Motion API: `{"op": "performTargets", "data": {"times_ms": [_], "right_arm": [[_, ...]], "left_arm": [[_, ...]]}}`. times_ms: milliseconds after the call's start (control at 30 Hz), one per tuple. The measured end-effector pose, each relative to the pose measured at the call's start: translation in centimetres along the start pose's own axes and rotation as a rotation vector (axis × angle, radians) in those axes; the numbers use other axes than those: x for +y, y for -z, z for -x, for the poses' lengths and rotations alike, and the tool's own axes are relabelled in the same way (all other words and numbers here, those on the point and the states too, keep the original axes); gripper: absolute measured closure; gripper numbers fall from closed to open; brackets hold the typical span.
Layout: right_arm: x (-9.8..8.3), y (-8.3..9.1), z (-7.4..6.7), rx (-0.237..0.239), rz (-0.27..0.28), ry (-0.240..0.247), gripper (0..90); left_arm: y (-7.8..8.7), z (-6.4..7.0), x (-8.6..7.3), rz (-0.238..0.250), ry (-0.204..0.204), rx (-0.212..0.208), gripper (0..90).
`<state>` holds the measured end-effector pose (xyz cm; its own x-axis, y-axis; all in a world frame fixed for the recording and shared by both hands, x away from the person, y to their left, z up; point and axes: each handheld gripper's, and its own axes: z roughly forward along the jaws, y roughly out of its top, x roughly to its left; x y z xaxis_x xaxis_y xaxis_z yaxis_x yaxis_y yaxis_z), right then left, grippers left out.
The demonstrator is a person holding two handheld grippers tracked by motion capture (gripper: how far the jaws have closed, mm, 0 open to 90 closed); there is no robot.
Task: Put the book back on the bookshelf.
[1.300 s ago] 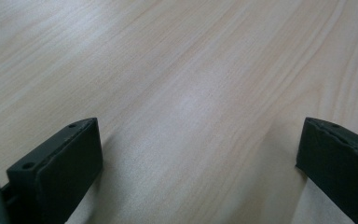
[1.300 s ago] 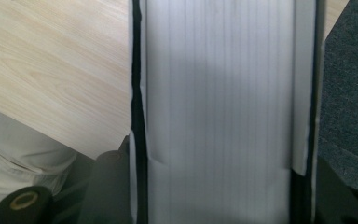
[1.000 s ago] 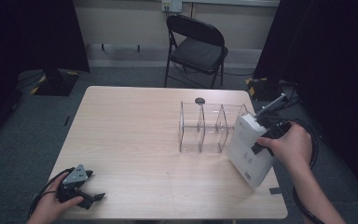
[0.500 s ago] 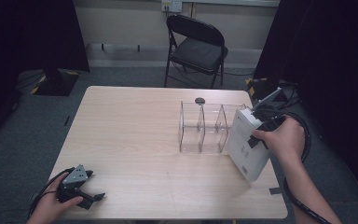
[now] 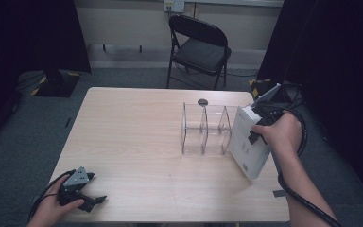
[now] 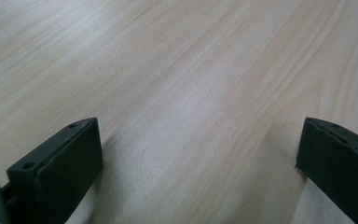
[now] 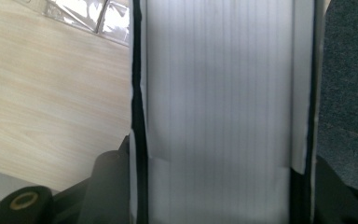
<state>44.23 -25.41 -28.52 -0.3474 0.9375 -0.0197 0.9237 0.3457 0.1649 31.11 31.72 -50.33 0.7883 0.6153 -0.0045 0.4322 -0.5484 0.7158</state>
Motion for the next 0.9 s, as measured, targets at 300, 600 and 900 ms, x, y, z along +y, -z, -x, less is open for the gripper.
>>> {"op": "performTargets", "data": {"times_ms": [300,600,900], "right_arm": [[1.3,0.0,0.3,0.013,0.019,-0.038,52.7],[2.0,-0.4,0.6,0.010,0.014,-0.060,52.7],[2.5,-0.6,1.1,0.005,0.021,-0.071,52.7]], "left_arm": [[0.0,0.0,0.0,0.004,0.006,0.001,0.0],[0.0,0.1,0.0,0.004,0.008,0.002,0.0],[0.0,0.2,0.0,0.005,0.014,0.004,0.0]]}}
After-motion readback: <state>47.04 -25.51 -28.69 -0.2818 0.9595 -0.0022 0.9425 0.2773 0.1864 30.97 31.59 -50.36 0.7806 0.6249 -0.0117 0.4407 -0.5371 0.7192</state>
